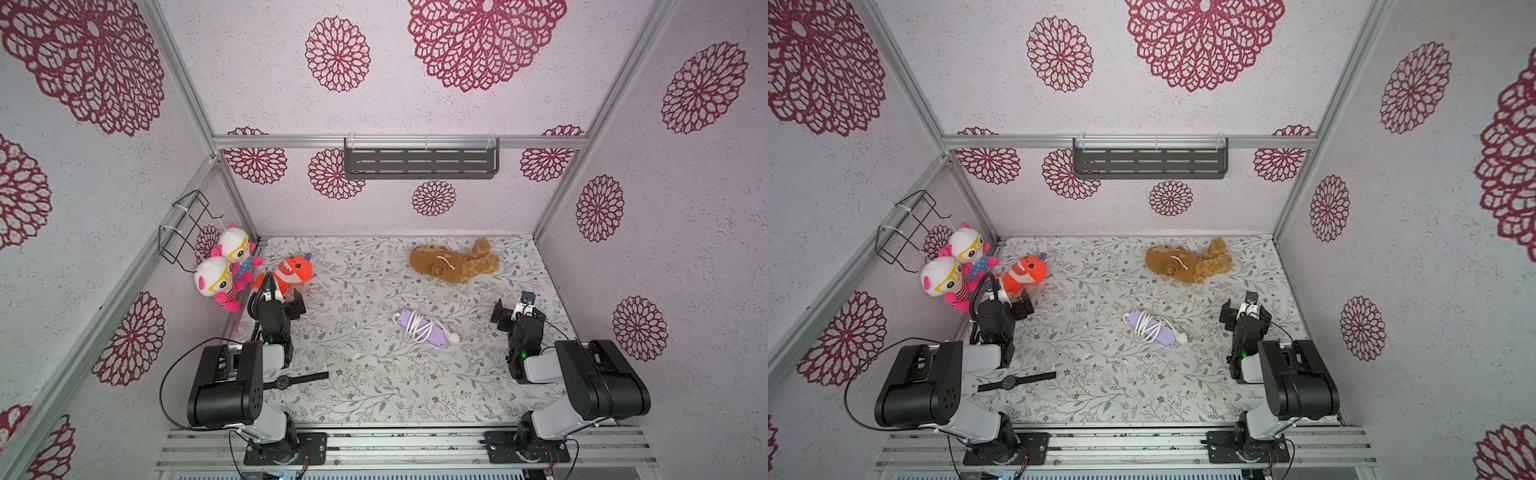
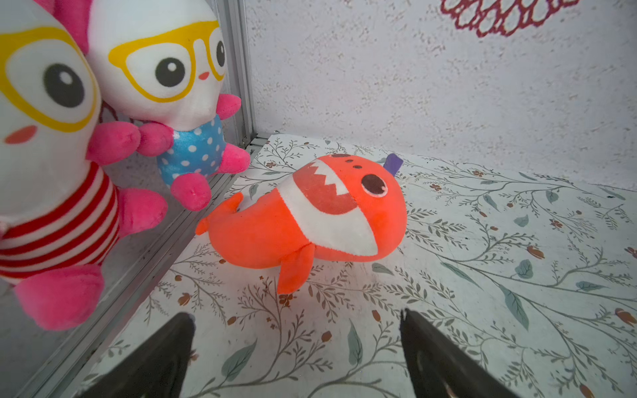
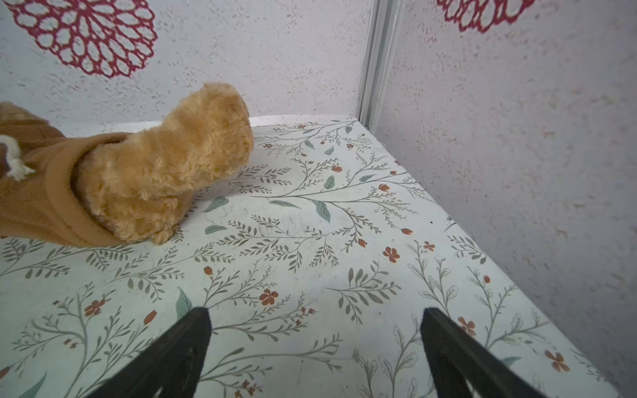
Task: Unwrap the cord wrapped around the power strip
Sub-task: Pick up the power strip from the center of the board.
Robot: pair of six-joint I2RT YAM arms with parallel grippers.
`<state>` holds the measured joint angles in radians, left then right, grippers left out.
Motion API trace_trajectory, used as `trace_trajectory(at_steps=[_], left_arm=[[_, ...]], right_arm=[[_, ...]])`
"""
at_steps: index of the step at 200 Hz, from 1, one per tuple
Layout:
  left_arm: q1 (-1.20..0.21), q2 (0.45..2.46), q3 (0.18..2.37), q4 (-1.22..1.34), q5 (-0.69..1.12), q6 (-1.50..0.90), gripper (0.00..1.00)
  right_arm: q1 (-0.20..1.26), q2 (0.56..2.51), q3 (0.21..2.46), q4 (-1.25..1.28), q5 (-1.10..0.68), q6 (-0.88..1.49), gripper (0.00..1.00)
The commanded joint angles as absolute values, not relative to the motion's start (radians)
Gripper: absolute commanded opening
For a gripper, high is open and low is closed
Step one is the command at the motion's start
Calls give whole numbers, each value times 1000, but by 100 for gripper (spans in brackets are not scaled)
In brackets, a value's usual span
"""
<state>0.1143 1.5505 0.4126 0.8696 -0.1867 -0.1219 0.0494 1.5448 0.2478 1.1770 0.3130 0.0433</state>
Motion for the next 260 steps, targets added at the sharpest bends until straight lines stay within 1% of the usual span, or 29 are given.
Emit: trace_trajectory(at_steps=[1,166,182,207,224,232,242,260], left_arm=[[121,1550,429,859,-163,-121,97],[130,1546,421,868,-145,-124,97],[128,1518,382,929,-141,-124,97],[120,1371,329,904,-176,-128,97],[95,1255,347,767,-211,-133,97],[79,1209,373,692,-235,-153,97],[73,1167,409,628,-222,-199,97],[70,1133,475,541,-151,-290,97]], right_arm=[[49,1536,252,1203,311,35,99],[46,1534,248,1209,307,37,99],[47,1483,236,1199,285,22,99],[53,1292,246,1026,258,7,99],[54,1163,293,864,242,26,98],[64,1115,344,748,252,69,96],[82,1078,420,586,252,136,95],[117,1061,517,423,140,186,94]])
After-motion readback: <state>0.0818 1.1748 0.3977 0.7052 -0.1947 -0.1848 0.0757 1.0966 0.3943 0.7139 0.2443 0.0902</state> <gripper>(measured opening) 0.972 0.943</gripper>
